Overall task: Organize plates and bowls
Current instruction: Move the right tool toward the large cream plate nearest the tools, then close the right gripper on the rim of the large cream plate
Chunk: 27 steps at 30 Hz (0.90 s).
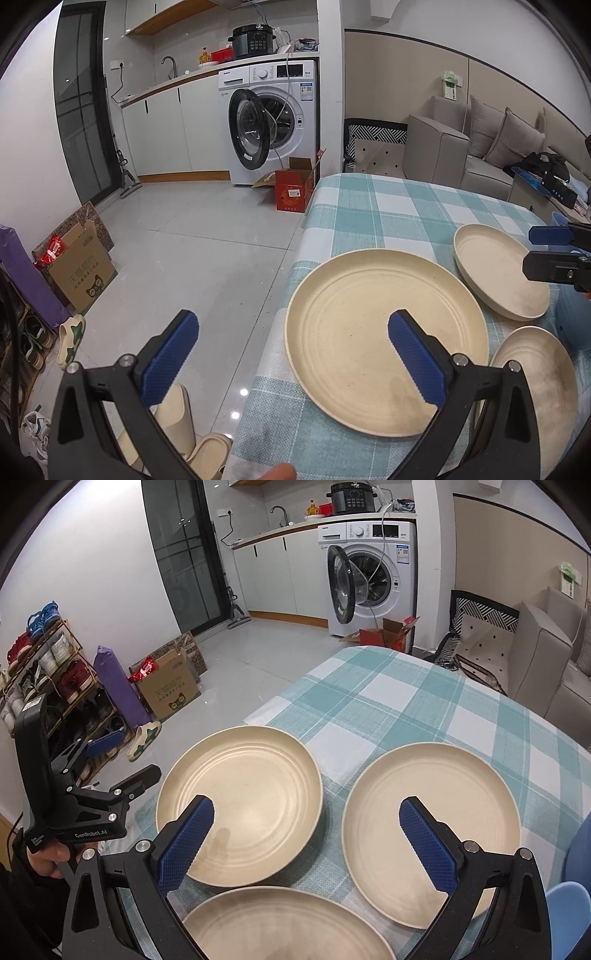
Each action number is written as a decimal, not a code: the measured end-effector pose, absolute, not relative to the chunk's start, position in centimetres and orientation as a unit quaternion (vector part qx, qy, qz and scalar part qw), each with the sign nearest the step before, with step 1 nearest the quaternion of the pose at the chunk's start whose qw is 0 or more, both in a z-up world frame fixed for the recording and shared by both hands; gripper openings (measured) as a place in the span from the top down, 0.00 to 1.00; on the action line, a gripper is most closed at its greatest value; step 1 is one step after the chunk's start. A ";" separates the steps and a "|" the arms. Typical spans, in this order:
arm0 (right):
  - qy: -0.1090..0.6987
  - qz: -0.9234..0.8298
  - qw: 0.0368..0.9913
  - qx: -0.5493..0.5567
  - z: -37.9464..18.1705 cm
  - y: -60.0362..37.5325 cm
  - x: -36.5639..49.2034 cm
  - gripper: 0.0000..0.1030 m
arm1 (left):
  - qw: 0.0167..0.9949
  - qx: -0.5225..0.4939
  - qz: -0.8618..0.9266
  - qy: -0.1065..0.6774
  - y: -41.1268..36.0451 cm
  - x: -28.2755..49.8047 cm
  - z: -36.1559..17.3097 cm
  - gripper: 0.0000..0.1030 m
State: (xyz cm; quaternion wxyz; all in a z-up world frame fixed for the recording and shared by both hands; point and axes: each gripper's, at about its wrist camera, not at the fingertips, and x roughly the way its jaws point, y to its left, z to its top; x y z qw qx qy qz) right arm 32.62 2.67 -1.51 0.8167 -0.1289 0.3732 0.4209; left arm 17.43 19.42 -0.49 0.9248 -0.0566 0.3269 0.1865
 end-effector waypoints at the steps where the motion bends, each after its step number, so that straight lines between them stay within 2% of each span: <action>1: 0.376 0.424 0.814 -0.129 -1.7 2.9 32.6 0.00 | 0.924 -0.056 0.187 0.328 19.4 17.5 -0.6 0.00; 8: 0.391 0.439 0.798 -0.134 -3.4 5.0 32.9 0.01 | 0.920 -0.056 0.190 0.339 19.8 17.9 -1.4 0.00; 12: 0.399 0.440 0.792 -0.140 -4.1 5.6 33.3 0.06 | 0.918 -0.059 0.191 0.343 20.0 18.1 -1.6 0.00; 18: 0.404 0.442 0.787 -0.148 -4.8 6.3 33.5 0.07 | 0.916 -0.056 0.189 0.350 20.0 18.4 -2.1 0.00; 27: 0.415 0.443 0.779 -0.157 -5.8 7.6 34.2 0.14 | 0.907 -0.061 0.191 0.371 20.5 19.2 -3.2 0.00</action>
